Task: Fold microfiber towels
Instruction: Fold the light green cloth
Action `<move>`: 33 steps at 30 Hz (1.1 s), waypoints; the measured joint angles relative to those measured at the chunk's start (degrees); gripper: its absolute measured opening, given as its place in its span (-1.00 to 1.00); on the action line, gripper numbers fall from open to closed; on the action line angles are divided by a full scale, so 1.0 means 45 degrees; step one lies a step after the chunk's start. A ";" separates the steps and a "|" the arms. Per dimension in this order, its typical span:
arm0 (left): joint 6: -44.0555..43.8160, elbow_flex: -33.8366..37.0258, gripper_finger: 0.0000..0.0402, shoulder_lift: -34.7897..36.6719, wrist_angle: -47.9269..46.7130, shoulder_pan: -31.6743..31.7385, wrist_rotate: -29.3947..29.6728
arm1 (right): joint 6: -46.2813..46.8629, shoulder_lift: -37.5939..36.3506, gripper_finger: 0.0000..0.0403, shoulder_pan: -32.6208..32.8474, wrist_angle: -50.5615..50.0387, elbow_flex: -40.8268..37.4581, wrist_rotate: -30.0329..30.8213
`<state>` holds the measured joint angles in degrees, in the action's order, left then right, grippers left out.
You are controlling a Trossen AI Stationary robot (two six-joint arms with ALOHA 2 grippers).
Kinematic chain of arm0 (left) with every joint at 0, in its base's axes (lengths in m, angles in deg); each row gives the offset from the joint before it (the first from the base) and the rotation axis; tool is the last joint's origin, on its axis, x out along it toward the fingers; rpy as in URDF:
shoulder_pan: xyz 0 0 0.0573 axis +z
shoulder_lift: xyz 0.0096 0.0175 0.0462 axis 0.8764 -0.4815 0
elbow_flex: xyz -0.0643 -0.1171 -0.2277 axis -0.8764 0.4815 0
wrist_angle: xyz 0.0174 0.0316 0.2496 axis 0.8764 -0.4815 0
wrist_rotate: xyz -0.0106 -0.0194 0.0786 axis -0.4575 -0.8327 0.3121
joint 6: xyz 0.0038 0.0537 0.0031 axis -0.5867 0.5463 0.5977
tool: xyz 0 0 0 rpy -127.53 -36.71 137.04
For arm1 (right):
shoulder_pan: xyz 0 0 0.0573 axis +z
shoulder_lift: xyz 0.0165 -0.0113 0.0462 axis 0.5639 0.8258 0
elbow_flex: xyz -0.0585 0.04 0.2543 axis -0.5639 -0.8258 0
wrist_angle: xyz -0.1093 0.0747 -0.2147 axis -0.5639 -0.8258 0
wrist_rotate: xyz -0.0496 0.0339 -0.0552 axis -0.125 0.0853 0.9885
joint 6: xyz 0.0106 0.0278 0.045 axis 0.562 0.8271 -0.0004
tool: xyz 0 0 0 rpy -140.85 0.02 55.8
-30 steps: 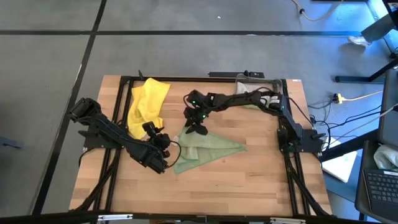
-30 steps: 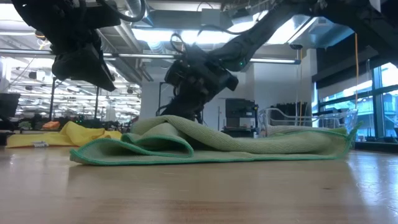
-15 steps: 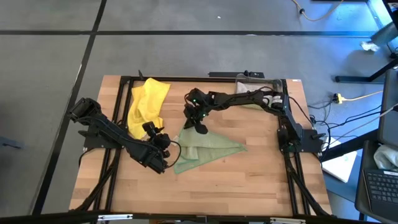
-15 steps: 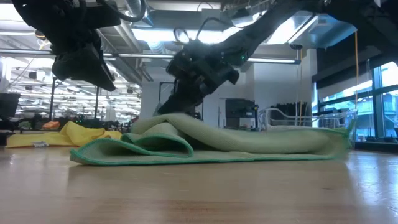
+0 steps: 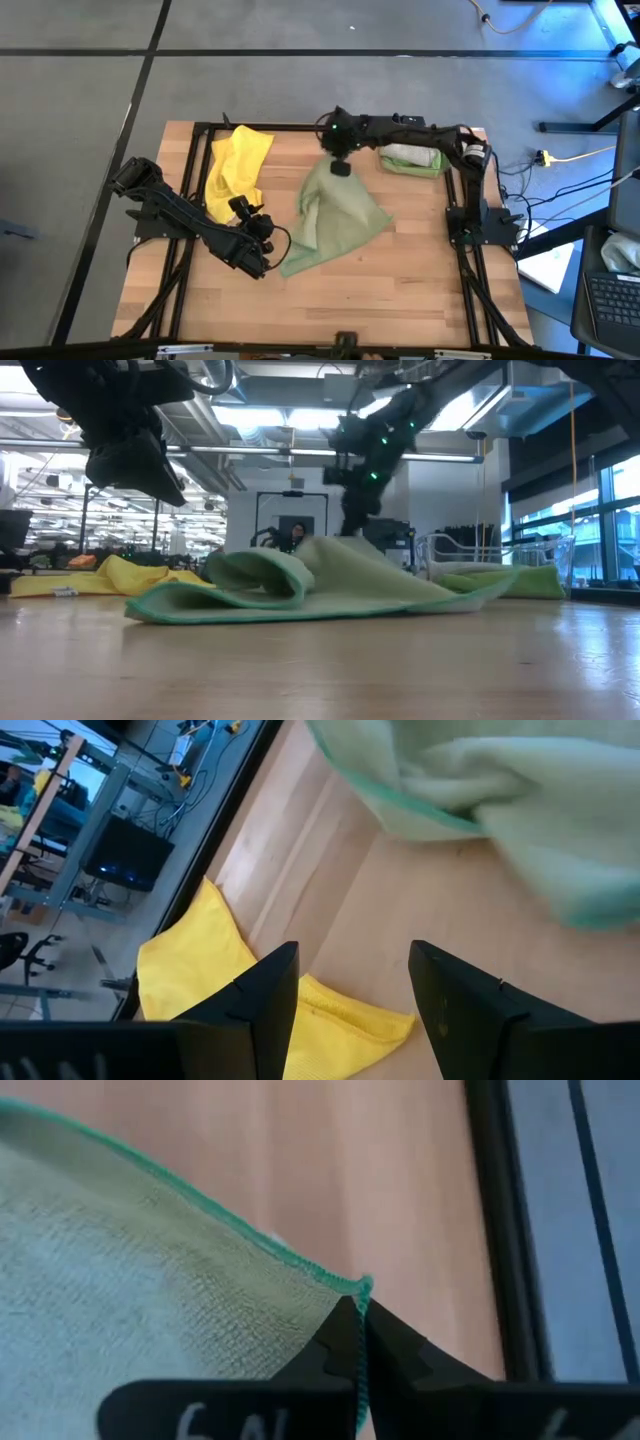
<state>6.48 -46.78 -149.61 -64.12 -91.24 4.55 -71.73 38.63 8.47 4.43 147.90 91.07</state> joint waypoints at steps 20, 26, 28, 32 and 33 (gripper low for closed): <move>0.0015 0.0000 -0.08 0.0000 -0.0025 0.0204 0.0108 | 0.0382 0.0092 -0.94 -0.0818 0.1750 -0.2327 0.1828; 0.0015 0.0000 -0.08 0.0000 -0.0025 0.0185 0.0108 | 0.0483 -0.0066 -0.94 -0.0808 0.2027 -0.2327 0.3188; 0.0015 0.0000 -0.08 0.0000 -0.0025 0.0190 0.0108 | 0.0483 -0.0220 -0.94 -0.0813 0.2046 -0.2327 0.3271; 0.0015 0.0010 -0.08 0.0000 -0.0025 0.0204 0.0258 | 0.0526 -0.0817 -0.94 -0.0726 0.2179 -0.2327 0.3442; 0.0012 0.0029 -0.08 0.0000 0.0002 0.0204 0.0370 | 0.0517 -0.1008 -0.94 -0.0684 0.2294 -0.2327 0.3493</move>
<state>6.53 -46.65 -149.61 -64.11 -90.32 6.22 -69.40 34.09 5.39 14.76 137.43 106.79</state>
